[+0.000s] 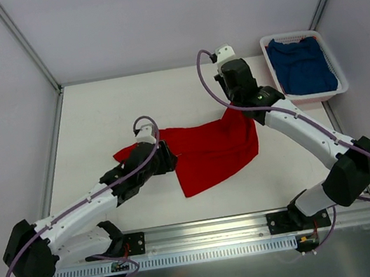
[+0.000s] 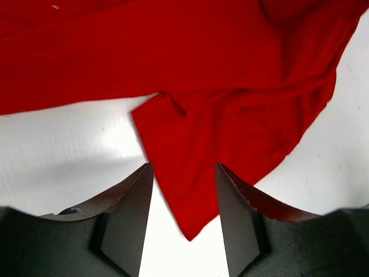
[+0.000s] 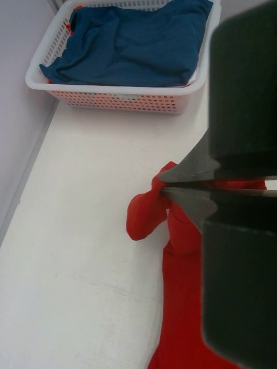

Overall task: Fold and stack the t-shirts
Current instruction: Flatten out the tshirt

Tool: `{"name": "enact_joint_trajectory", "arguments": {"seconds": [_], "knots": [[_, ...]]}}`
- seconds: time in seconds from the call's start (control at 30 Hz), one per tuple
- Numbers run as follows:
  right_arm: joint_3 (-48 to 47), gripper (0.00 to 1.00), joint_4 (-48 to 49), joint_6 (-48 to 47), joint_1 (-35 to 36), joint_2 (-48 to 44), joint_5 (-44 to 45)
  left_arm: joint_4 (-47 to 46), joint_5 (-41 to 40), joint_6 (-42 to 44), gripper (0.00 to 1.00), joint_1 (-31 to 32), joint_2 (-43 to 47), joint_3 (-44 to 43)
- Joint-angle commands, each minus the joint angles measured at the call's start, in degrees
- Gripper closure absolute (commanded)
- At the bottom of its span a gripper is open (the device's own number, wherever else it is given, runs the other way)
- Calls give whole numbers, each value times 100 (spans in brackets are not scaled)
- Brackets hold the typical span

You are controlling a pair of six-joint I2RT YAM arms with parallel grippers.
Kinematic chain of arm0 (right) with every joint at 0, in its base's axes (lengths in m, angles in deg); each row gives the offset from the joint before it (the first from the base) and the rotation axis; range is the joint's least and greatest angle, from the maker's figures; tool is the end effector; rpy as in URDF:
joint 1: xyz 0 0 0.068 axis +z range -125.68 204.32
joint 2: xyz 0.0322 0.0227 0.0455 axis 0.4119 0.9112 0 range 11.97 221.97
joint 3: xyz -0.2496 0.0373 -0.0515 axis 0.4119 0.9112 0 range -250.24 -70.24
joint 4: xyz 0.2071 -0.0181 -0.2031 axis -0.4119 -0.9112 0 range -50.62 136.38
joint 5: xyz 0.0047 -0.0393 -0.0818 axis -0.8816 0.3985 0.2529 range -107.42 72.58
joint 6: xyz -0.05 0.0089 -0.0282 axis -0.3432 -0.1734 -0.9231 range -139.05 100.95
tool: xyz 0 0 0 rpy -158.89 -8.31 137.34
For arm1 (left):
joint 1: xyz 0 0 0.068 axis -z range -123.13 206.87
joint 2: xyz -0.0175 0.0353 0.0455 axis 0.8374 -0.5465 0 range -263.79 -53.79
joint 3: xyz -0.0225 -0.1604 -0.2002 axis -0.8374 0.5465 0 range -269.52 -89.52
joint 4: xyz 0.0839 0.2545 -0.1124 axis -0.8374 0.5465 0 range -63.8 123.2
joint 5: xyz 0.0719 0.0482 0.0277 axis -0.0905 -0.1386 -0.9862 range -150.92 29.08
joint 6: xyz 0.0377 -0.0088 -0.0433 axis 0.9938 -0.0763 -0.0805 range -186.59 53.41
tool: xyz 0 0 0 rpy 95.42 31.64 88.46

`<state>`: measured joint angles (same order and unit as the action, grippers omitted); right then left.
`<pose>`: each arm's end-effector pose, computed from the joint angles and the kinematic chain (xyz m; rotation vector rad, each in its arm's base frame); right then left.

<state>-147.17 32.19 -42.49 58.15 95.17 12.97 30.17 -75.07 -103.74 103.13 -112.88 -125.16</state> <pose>0.3227 0.1909 0.3511 -0.5844 1.8030 -0.3869 0.1948 -0.1887 0.2190 0.0088 2.0982 -0.6521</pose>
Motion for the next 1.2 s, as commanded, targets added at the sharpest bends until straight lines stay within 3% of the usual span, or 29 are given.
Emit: {"name": "enact_joint_trajectory", "arguments": {"seconds": [0.0,0.2,0.43,1.17], "knots": [[-253,100,40,129,-60,-41,-68,-642,-52,-231,53,295,-365,-215],[-235,100,40,147,-104,-49,-95,-1020,26,-504,59,428,-735,-75],[-209,100,49,217,-113,-76,-174,-1723,141,-548,60,445,-1235,101],[-103,100,49,200,-174,-243,-227,-2462,290,-513,60,445,-2590,-66]]}}
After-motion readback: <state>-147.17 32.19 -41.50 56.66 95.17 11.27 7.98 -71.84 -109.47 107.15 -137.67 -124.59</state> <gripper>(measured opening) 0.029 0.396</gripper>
